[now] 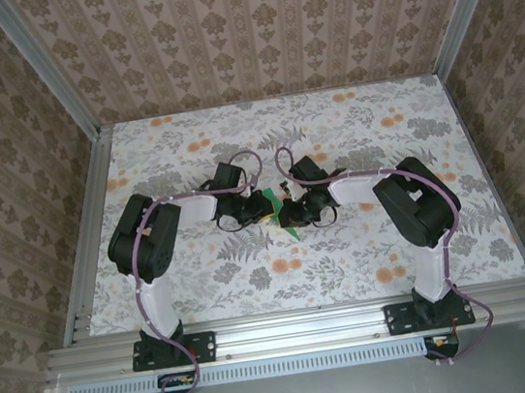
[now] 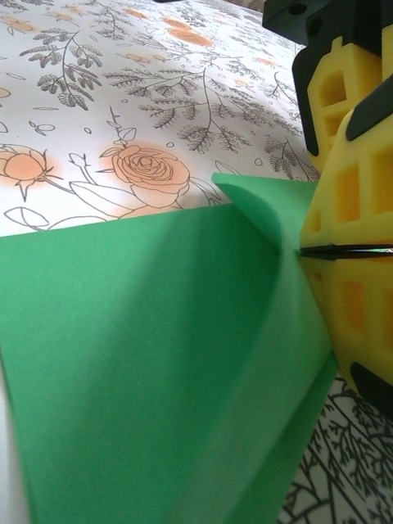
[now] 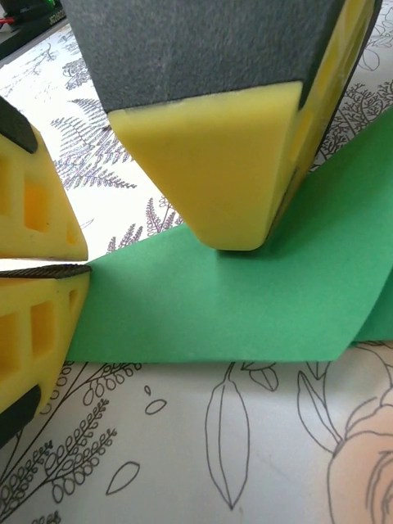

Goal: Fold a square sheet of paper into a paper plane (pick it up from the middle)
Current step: Fold the wing for the fifth time at the center of the table.

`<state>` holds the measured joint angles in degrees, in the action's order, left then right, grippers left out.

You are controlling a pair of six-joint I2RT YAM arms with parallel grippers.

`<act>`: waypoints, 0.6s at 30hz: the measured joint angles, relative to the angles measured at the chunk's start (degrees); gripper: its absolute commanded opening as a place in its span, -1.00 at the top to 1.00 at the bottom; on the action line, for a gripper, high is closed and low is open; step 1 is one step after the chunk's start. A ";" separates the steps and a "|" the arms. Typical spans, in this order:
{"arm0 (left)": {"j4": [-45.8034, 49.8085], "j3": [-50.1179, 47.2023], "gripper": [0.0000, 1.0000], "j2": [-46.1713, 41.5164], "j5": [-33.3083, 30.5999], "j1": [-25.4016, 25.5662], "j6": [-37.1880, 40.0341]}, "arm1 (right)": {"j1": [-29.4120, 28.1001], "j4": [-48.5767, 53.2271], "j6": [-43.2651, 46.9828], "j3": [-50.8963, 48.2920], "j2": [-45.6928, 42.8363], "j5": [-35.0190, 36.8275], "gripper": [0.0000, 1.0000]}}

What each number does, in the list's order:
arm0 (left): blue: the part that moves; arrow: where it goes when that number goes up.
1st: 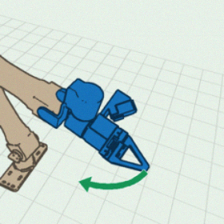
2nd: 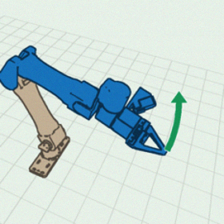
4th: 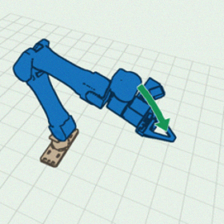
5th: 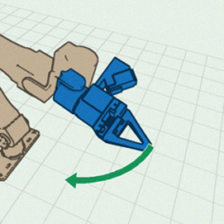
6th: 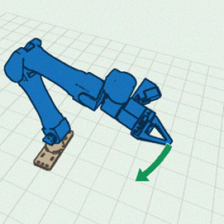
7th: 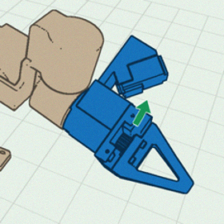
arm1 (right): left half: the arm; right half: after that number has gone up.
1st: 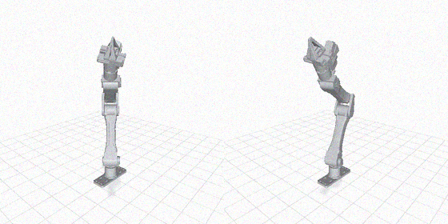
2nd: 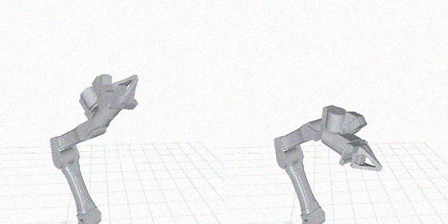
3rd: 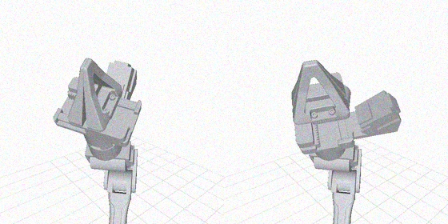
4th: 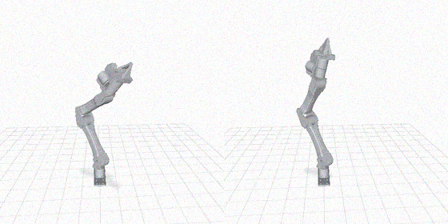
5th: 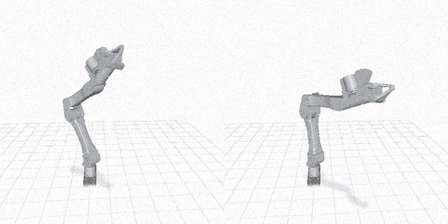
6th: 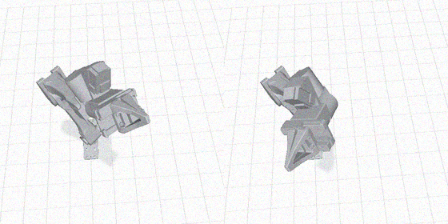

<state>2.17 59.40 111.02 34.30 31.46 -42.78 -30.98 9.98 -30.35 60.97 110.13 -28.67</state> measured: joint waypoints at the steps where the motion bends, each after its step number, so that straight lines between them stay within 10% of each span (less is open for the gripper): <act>1: 0.63 0.37 0.72 0.09 0.02 0.00 0.70 | 0.04 -0.35 0.00 -0.28 0.00 -0.02 0.72; 18: 9.88 7.89 0.67 3.98 3.61 -4.83 14.25 | 0.50 -3.52 -0.02 -2.38 -0.13 -1.77 0.73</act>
<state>12.05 67.29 115.00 37.91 26.63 -28.53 -30.48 6.46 -30.37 58.59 110.00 -30.44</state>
